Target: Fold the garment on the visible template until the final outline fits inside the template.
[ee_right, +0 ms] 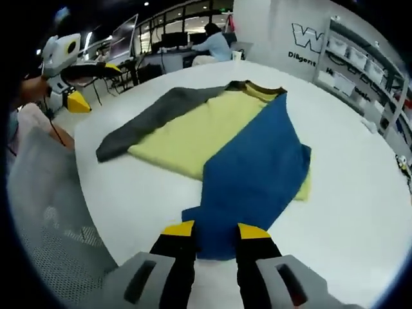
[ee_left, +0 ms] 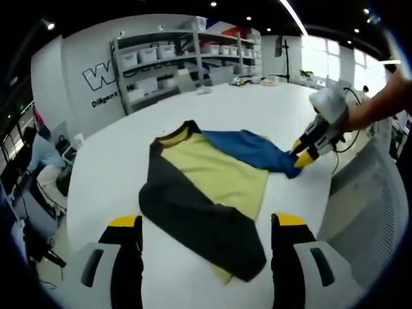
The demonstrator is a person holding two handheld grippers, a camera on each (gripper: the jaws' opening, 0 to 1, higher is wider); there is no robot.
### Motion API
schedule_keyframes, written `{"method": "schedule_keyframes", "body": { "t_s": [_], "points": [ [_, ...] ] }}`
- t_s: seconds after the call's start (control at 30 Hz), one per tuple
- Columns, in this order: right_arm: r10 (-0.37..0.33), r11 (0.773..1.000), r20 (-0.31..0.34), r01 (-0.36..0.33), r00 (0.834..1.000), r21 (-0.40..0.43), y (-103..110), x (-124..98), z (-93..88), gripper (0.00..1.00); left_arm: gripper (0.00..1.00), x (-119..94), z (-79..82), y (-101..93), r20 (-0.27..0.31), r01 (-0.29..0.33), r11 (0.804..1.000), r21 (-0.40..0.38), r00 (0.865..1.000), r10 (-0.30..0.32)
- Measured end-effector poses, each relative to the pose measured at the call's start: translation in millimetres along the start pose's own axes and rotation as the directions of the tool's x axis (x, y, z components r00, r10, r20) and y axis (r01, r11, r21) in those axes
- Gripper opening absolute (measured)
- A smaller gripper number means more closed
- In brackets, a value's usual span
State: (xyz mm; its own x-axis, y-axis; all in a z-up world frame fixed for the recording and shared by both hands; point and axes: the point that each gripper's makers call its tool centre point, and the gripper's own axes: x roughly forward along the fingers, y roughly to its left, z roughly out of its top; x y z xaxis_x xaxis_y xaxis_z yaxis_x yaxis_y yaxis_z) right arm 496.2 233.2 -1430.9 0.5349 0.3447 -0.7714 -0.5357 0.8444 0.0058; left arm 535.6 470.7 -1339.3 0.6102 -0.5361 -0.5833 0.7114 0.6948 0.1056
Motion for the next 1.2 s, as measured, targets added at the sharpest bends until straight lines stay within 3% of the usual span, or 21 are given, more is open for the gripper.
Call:
{"method": "schedule_keyframes", "body": {
  "t_s": [0.13, 0.27, 0.37, 0.43, 0.5, 0.57, 0.9, 1.2],
  "points": [
    [-0.001, 1.000, -0.009, 0.001, 1.000, -0.028, 8.1, 8.5, 2.4, 0.26, 0.79, 1.8, -0.6, -1.1, -0.004, 0.002, 1.000, -0.002, 1.000, -0.002],
    [-0.015, 0.999, -0.024, 0.013, 1.000, -0.049, 8.7, 14.4, 2.5, 0.24, 0.78, 2.0, 1.8, -1.9, -0.001, 0.003, 1.000, 0.002, 1.000, -0.003],
    [-0.028, 0.997, -0.055, 0.024, 0.998, -0.075, 5.4, 18.3, -3.9, 0.16, 0.78, 1.7, 2.2, -0.2, 0.001, 0.000, 1.000, 0.000, 1.000, 0.000],
    [-0.025, 0.998, -0.040, 0.023, 0.999, -0.056, 3.5, 16.7, -1.8, 0.13, 0.78, 1.2, 1.5, 0.9, 0.000, -0.002, 1.000, -0.001, 1.000, 0.002],
    [-0.024, 0.997, -0.036, 0.022, 0.999, -0.071, 2.5, 12.6, -0.7, 0.01, 0.78, 0.5, 1.6, 2.8, 0.000, -0.005, 1.000, -0.003, 1.000, 0.005],
    [-0.020, 0.997, -0.024, 0.018, 1.000, -0.077, 0.1, 8.4, 2.0, 0.00, 0.78, 0.7, 1.3, 5.3, 0.001, -0.009, 1.000, -0.004, 1.000, 0.009],
    [-0.026, 1.000, 0.148, 0.027, 0.989, -0.005, -19.8, -29.3, 40.5, 0.00, 0.78, 6.6, 0.6, 5.1, -0.002, -0.003, 1.000, -0.001, 1.000, 0.003],
    [-0.097, 0.995, 0.280, 0.095, 0.955, 0.020, -63.8, -66.5, 83.6, 0.00, 0.78, 11.4, 7.9, 8.3, 0.004, 0.003, 1.000, 0.015, 1.000, -0.003]
  ]
}}
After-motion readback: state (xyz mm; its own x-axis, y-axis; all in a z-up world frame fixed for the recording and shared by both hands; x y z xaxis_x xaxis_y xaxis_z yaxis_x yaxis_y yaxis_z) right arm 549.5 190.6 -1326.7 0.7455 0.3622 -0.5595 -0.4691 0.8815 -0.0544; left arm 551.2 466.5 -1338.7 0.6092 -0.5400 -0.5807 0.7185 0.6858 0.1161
